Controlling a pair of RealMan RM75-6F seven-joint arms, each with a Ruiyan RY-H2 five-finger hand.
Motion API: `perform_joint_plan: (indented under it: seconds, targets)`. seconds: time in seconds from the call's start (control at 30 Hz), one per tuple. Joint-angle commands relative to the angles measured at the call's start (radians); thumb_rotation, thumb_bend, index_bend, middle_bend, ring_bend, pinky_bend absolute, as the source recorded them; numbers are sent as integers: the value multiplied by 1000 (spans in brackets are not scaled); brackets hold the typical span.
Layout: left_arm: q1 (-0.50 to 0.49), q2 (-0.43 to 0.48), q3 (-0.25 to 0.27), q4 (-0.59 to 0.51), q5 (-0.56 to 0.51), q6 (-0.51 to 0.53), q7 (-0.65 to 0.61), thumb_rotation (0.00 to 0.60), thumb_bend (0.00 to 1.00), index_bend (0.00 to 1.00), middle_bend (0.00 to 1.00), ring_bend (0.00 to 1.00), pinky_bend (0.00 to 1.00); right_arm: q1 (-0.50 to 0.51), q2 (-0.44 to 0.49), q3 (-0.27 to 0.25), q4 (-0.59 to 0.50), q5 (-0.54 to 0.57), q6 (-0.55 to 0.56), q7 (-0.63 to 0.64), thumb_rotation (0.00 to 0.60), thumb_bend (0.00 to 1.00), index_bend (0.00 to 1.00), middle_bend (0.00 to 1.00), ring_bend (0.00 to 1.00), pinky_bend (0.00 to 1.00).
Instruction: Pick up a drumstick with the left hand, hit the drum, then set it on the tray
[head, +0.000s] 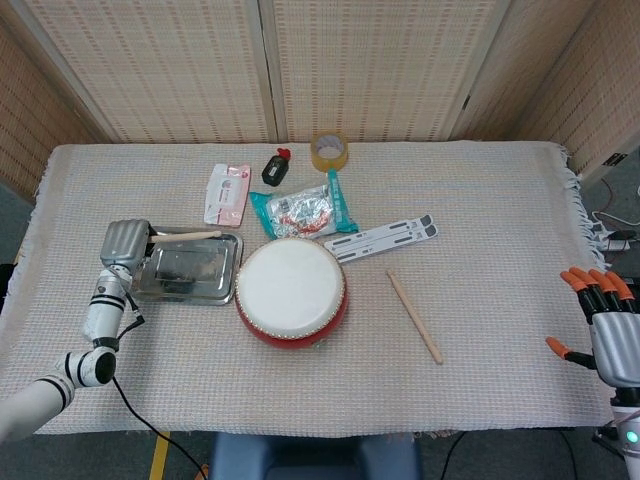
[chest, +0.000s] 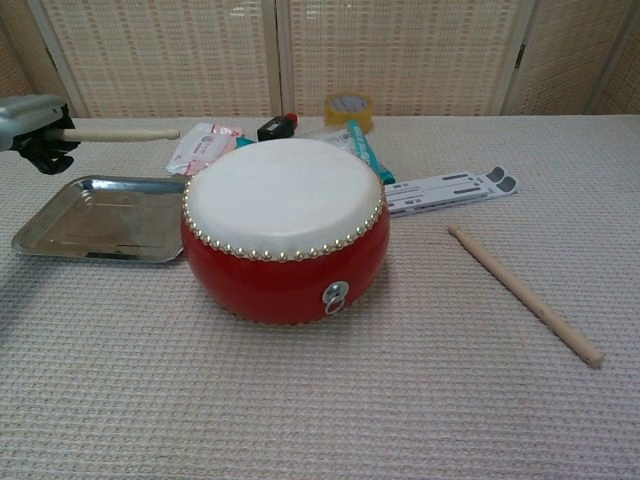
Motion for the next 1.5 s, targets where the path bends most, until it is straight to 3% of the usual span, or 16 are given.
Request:
perform_joint_plan:
  seconds: [0.03,0.47,0.57,0.73,0.9,1.1,1.27,1.5]
  targets:
    - [-34,-58,21,120,40,-75,-66,600,683,999,1000,953,1000,0,0,1,-2,4,-2,-4,600,64,145,121,7,102]
    - [-97,-142,71,317,166,-174,-191,600,675,965,954,891,1000,7,-7,6,-7,25,-19,-18,600,64,142,121,7,102]
    - [-103,-151,69,331,170,-184,-204,600,650,914,880,823,978,7,-7,6,-7,27,-19,-21,600,65,141,121,7,102]
    - [-115,-163,44,327,154,-196,-212,600,572,703,605,559,818,5,-4,8,-9,27,-14,-21,600,64,139,121,7,102]
    - [-115,-155,32,295,138,-208,-185,600,490,439,343,295,532,5,-5,8,-5,25,-12,-14,600,64,137,121,7,102]
    - [-115,-131,22,249,118,-225,-150,600,366,148,131,69,232,1,-8,7,2,24,-7,-6,600,65,131,121,7,102]
    - [-113,-109,13,205,94,-241,-121,600,293,8,27,0,133,0,-9,9,7,21,-2,3,600,64,129,121,7,102]
    - [-112,-86,3,150,52,-252,-69,600,244,0,0,0,87,-3,-12,8,16,15,5,15,600,64,128,121,7,102]
